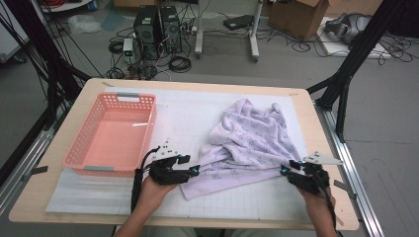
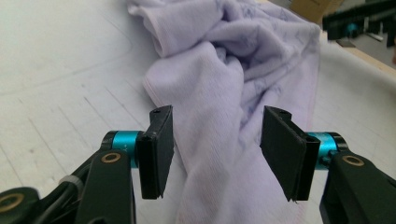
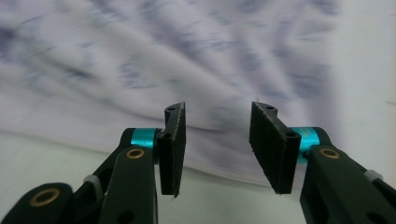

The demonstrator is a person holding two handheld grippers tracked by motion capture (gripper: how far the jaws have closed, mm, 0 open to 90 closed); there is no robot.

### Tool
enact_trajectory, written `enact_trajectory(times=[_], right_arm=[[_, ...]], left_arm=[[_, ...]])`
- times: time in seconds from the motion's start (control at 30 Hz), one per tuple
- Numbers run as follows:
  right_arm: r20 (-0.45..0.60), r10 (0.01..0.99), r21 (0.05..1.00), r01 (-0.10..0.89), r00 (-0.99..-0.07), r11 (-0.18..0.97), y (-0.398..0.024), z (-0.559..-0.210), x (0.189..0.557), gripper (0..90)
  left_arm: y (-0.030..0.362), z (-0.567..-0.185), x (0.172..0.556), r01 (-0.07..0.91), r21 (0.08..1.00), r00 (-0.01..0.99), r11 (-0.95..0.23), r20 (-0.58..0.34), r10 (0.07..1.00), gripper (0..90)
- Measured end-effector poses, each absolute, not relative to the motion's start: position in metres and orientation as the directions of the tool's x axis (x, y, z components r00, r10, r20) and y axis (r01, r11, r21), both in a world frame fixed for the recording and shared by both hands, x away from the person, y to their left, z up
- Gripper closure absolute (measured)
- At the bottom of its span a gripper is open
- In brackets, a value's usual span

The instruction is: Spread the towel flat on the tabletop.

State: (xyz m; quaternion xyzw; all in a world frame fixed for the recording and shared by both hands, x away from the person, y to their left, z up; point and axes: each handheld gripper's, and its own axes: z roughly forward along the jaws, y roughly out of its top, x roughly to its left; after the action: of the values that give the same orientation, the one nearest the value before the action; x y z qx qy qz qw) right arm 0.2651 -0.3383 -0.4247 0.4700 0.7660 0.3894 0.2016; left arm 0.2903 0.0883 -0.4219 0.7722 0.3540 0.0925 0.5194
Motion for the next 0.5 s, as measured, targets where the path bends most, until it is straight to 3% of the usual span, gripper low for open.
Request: enact_trajectory(times=[0.17, 0.33, 0.37, 0.43, 0.5], right_arm=[[0.056, 0.8, 0.767, 0.539, -0.597, 0.348, -0.295, -0.434, 0.27, 55.0], [0.026, 0.771, 0.74, 0.531, -0.636, 0.413, -0.277, -0.447, 0.271, 58.1], [0.013, 0.769, 0.742, 0.522, -0.639, 0.421, -0.276, -0.447, 0.269, 63.4], [0.008, 0.743, 0.728, 0.513, -0.67, 0.455, -0.279, -0.444, 0.268, 87.5], [0.012, 0.738, 0.715, 0.522, -0.675, 0.465, -0.286, -0.441, 0.268, 88.3]], left_arm=[[0.087, -0.418, 0.302, 0.444, 0.874, 0.714, -0.195, -0.215, 0.666, 45.1], [0.088, -0.416, 0.307, 0.437, 0.881, 0.706, -0.182, -0.21, 0.677, 45.3], [0.088, -0.416, 0.308, 0.44, 0.88, 0.703, -0.179, -0.213, 0.678, 45.3], [0.088, -0.417, 0.309, 0.443, 0.878, 0.7, -0.181, -0.213, 0.681, 45.3], [0.089, -0.417, 0.31, 0.446, 0.876, 0.697, -0.183, -0.212, 0.685, 45.3]])
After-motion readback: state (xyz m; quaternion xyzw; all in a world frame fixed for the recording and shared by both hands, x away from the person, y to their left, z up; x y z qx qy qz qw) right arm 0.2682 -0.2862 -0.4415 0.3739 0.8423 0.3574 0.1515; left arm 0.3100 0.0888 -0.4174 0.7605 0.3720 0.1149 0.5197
